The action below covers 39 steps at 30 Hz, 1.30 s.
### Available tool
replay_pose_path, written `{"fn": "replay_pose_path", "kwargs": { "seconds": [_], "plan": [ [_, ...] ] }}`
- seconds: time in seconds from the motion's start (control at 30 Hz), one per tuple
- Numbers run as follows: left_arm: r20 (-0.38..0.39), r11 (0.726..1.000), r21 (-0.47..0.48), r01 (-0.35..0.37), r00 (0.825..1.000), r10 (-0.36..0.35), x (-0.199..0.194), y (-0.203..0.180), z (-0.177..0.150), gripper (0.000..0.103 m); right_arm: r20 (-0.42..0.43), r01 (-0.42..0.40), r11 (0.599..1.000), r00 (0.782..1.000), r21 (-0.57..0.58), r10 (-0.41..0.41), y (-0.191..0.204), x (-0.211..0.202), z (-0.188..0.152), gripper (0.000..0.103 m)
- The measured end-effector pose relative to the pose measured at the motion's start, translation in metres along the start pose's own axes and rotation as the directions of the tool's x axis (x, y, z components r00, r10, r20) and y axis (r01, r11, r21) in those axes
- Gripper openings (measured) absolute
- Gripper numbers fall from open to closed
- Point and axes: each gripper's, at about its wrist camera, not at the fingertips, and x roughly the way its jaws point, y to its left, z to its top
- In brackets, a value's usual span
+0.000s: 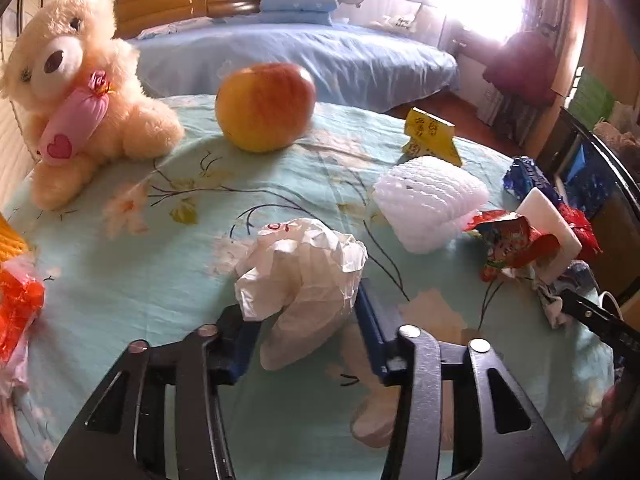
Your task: Collect trash
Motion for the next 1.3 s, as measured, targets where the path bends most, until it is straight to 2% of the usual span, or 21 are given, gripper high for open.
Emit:
{"fn": "replay_pose_path", "kwargs": {
  "seconds": [0.03, 0.1, 0.3, 0.67, 0.97, 1.3],
  "plan": [
    [0.001, 1.0, 0.007, 0.005, 1.0, -0.005, -0.002, -0.001, -0.001, 0.033, 0.003, -0.01, 1.0, 1.0, 0.007, 0.01, -0.002, -0.002, -0.002, 0.022],
    [0.006, 1.0, 0.011, 0.019, 1.0, -0.019, -0.007, -0.004, -0.004, 0.031, 0.005, -0.028, 0.999, 1.0, 0.02, 0.027, -0.006, -0.007, -0.006, 0.009],
    [0.016, 0.996, 0.041, 0.084, 0.996, -0.084, -0.032, -0.024, -0.02, 0.03, 0.029, -0.068, 0.998, 0.997, 0.018, 0.067, -0.011, -0.03, -0.019, 0.008],
    [-0.01, 0.967, 0.154, 0.203, 0.979, -0.204, -0.064, -0.101, -0.056, 0.03, 0.06, -0.061, 0.998, 0.996, 0.032, 0.059, -0.036, -0.071, -0.044, 0.008],
    [-0.023, 0.934, 0.262, 0.243, 0.969, -0.246, -0.081, -0.152, -0.072, 0.03, 0.111, -0.039, 0.998, 0.993, 0.056, 0.032, -0.061, -0.104, -0.058, 0.008],
    [-0.044, 0.903, 0.33, 0.275, 0.96, -0.276, -0.087, -0.199, -0.081, 0.03, 0.151, 0.003, 0.995, 0.988, 0.098, -0.018, -0.092, -0.134, -0.069, 0.008]
  ]
}}
